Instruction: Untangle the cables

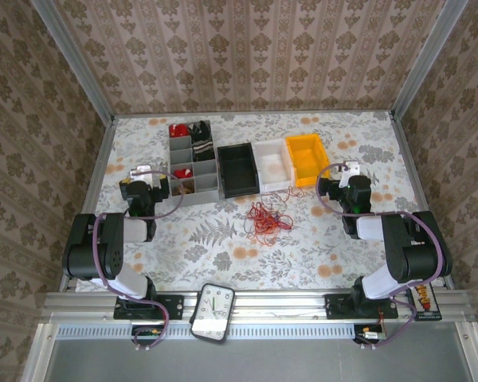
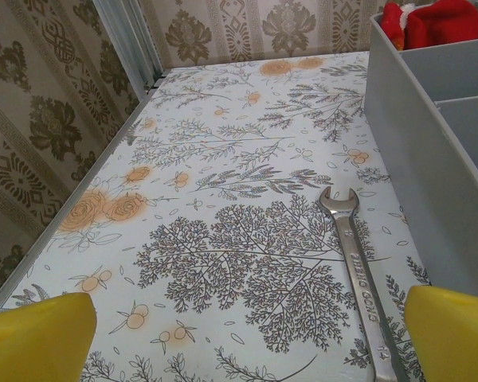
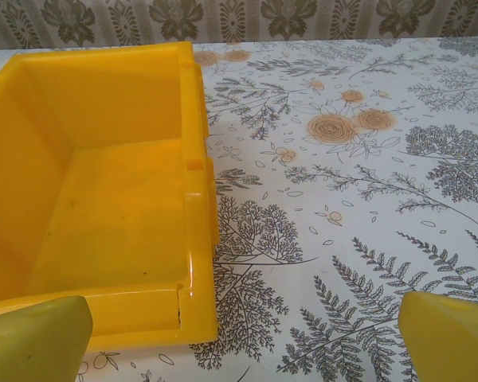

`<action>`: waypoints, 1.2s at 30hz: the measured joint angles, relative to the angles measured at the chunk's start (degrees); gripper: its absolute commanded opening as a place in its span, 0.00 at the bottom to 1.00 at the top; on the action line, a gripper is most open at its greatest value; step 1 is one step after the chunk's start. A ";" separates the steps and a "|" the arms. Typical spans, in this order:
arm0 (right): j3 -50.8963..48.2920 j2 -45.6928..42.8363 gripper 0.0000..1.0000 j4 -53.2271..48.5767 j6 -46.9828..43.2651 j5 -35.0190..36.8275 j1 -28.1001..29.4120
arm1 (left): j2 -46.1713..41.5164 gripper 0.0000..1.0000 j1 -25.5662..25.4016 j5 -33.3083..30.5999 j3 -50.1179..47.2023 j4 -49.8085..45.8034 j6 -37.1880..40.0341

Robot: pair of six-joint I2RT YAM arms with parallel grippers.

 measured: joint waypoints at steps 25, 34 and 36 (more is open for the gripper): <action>2.03 -1.07 0.88 -6.27 0.07 -0.02 0.07 | -1.36 1.00 -0.28 1.42 0.22 -2.99 0.26; 16.72 -16.00 0.72 -29.99 7.30 10.01 10.12 | -15.98 1.00 -13.40 -3.23 17.57 -29.33 -6.19; 17.92 -16.79 0.73 -33.16 8.13 13.20 16.04 | -14.25 1.00 -19.56 -6.58 21.20 -32.04 -9.79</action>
